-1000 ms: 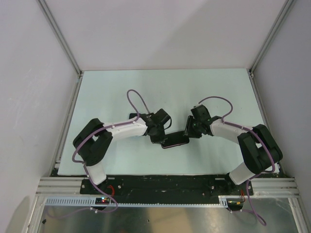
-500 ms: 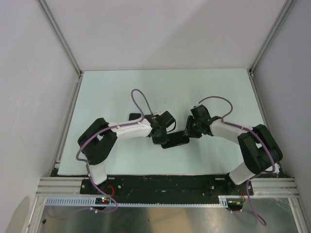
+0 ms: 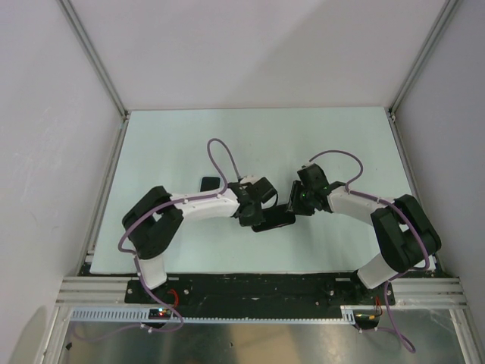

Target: Put the phone into the phone case

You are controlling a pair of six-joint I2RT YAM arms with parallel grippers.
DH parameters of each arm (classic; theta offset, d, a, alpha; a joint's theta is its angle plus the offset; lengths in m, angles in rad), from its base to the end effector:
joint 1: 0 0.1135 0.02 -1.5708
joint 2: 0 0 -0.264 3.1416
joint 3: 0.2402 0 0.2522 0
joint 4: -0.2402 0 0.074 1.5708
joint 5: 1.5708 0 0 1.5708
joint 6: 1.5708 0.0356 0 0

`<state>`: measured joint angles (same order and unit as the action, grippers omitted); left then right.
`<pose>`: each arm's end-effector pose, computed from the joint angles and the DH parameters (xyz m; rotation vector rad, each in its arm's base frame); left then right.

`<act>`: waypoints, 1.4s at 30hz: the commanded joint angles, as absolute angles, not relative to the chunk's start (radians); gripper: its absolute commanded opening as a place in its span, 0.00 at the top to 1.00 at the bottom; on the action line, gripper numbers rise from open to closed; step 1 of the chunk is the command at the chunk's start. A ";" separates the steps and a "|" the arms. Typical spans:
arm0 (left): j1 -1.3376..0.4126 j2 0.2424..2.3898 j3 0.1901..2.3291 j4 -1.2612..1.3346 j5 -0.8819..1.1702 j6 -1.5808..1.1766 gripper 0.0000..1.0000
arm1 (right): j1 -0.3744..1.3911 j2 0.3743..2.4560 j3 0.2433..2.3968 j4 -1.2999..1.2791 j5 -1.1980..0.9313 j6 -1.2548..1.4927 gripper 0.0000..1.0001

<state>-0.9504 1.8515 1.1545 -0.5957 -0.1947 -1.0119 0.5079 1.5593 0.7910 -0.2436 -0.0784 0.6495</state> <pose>0.2087 -0.2803 0.1512 -0.1253 2.8187 -0.1750 0.2545 0.1449 0.1576 0.1589 2.6658 0.5068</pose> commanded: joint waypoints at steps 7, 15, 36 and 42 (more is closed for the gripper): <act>-1.018 1.917 1.002 -0.256 -0.050 -0.982 0.98 | 0.499 1.498 0.847 -0.271 -0.084 0.609 0.49; -0.994 1.855 1.003 -0.274 -0.043 -0.941 0.99 | 0.474 1.493 0.879 -0.287 -0.045 0.586 0.53; -0.944 1.841 0.988 -0.275 -0.008 -0.910 1.00 | 0.540 1.616 0.879 -0.332 0.057 0.560 0.68; -0.927 1.837 0.986 -0.276 0.014 -0.899 1.00 | 0.584 1.649 0.876 -0.380 0.142 0.565 0.79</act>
<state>-0.9142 1.7443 1.0317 -0.4355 -0.1204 -0.8886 0.5491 1.5963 0.8700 -0.3084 0.0547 0.5686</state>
